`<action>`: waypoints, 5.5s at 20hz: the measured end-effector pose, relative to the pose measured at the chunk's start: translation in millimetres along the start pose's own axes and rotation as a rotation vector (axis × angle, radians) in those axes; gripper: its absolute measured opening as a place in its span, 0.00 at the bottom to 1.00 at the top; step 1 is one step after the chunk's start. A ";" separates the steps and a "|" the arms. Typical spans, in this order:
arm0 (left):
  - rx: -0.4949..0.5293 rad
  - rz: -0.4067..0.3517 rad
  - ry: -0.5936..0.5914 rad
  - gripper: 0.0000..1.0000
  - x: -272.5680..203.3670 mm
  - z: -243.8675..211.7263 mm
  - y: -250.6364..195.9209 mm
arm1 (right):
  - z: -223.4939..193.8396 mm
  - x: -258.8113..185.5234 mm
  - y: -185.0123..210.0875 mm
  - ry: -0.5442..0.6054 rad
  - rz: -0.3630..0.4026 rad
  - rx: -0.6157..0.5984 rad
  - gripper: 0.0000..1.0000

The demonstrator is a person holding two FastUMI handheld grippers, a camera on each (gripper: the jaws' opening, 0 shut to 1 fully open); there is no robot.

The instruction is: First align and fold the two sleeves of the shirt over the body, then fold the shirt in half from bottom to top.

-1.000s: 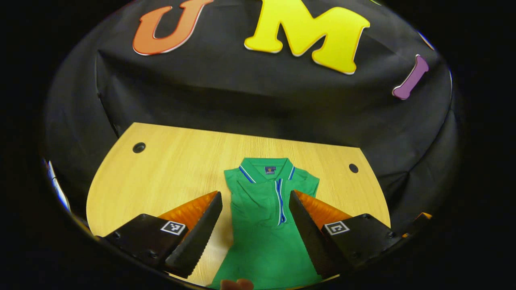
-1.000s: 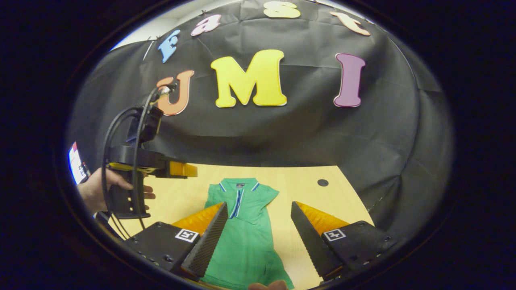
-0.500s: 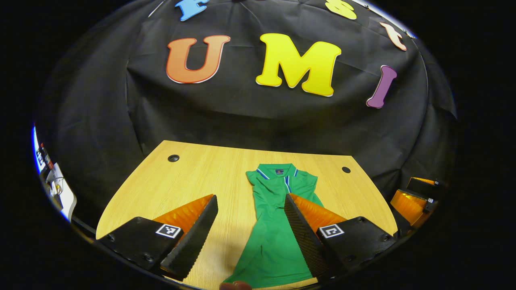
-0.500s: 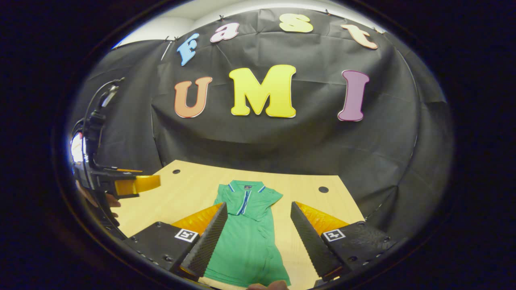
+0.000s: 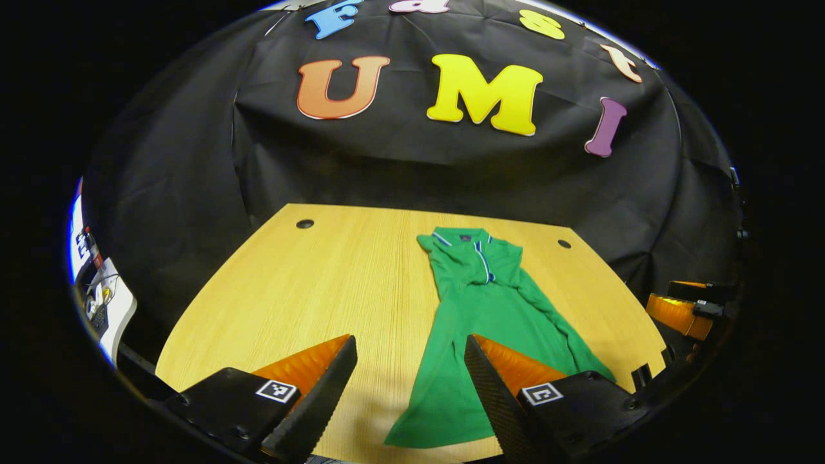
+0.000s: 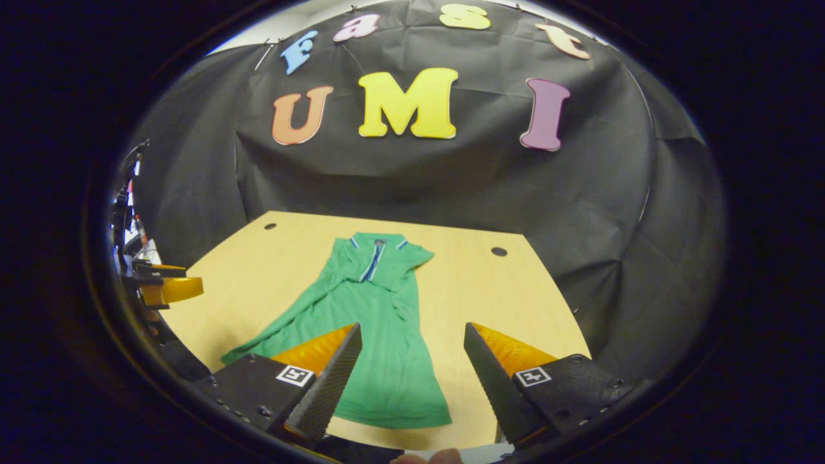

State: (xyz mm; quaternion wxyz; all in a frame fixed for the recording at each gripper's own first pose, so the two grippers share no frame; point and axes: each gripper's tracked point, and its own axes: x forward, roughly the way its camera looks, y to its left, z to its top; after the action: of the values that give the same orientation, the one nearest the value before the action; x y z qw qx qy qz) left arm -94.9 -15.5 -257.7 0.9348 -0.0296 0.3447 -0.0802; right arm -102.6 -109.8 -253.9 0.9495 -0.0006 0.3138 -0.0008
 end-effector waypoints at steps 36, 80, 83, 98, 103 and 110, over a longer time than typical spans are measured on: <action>0.044 0.034 0.301 0.78 43.0 -165.9 -0.9 | -180.0 63.7 -8.3 0.401 0.068 0.027 0.58; -0.084 -0.195 -0.053 0.06 160.9 184.2 -32.4 | 171.5 192.8 -37.0 0.093 0.061 0.115 0.00; -0.072 -0.188 -0.079 0.06 188.5 211.3 -26.7 | 199.5 228.2 -34.7 0.083 0.070 0.107 0.00; -0.088 -0.135 -0.016 0.06 340.0 221.3 -13.0 | 220.9 379.1 -17.8 0.103 0.127 0.060 0.00; -0.103 -0.100 0.009 0.08 374.5 201.5 -2.4 | 194.8 413.5 -28.0 0.112 0.091 0.043 0.00; -0.024 -0.077 -0.006 0.12 402.9 193.4 -6.2 | 168.7 438.8 -21.9 0.129 0.063 0.035 0.00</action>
State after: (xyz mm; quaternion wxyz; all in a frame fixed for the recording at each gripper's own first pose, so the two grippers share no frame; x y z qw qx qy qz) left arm 331.8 -90.3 -367.7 0.9317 -0.0545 0.3413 -0.1119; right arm 350.3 -132.4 -379.9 0.9267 0.0258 0.3742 0.0234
